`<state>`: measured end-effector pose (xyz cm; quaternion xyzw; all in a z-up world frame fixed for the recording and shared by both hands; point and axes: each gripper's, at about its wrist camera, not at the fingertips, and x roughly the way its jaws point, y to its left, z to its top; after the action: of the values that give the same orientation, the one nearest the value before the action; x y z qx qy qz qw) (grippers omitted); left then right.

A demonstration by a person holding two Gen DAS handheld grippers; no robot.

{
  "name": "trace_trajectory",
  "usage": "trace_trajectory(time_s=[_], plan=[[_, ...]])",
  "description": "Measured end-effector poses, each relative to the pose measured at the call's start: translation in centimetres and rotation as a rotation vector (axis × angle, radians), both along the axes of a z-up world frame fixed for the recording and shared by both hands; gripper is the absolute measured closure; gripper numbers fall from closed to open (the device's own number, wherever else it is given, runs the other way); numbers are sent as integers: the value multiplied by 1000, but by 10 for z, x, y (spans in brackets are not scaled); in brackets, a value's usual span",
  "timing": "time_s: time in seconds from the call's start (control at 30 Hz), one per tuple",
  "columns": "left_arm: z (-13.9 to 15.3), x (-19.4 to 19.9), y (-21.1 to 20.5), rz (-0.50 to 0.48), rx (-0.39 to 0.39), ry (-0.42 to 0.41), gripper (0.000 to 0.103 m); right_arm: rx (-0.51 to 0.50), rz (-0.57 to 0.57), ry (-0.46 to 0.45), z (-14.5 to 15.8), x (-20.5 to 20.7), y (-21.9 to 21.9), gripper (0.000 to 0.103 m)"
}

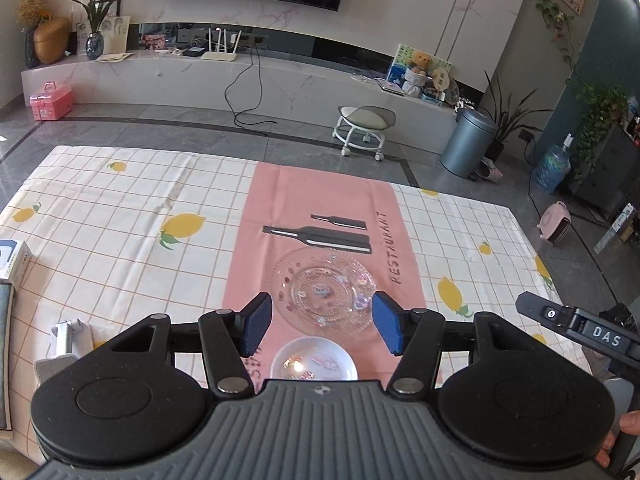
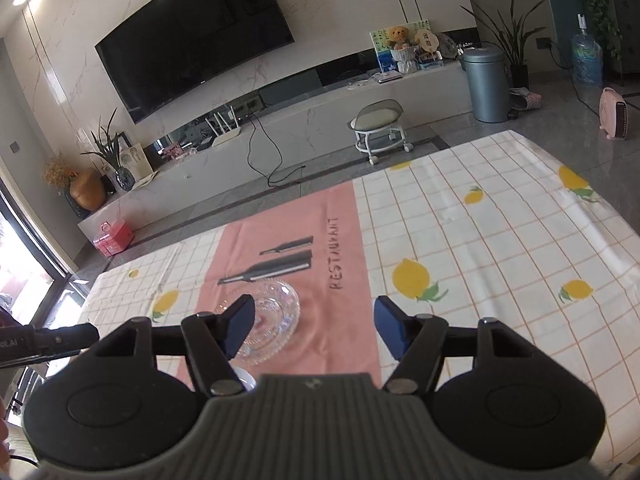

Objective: Organize plates and bowls
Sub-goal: 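Move the left gripper to the clear glass plate rim and grasp it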

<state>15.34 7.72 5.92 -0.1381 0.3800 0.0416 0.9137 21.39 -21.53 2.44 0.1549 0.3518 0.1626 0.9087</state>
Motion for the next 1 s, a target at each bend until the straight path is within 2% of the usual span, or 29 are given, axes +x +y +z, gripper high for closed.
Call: trace_trajectory(time_s=[0.13,0.23,0.33,0.43,0.5,0.57,0.7,0.83,0.9,0.93,1.0], plan=[[-13,22,21,7,2,44,34,-15,14,-20,15,19,27,33],[-28,34,30,-7,27,76,34,-25,40,-6,13,37,47,32],[-48,41,39,-31,16,101,34,-25,81,27,-2,52,66,32],[-69,54,47,-50,-24,126,35,-54,122,82,-34,64,83,35],[-85,69,56,-36,-67,141,35,-58,131,123,-56,71,87,40],[-100,83,67,-34,-129,173,40,-40,122,179,-75,80,88,44],[-126,108,78,-64,-227,239,40,-39,139,215,-92,98,90,53],[-148,123,89,-88,-302,241,40,-4,164,246,-108,112,87,53],[-160,128,97,-72,-357,259,42,-18,172,239,-116,117,90,54],[-165,131,99,-67,-381,271,47,-31,187,228,-119,118,92,55],[-173,132,102,-83,-408,264,48,-36,223,234,-126,122,97,55]])
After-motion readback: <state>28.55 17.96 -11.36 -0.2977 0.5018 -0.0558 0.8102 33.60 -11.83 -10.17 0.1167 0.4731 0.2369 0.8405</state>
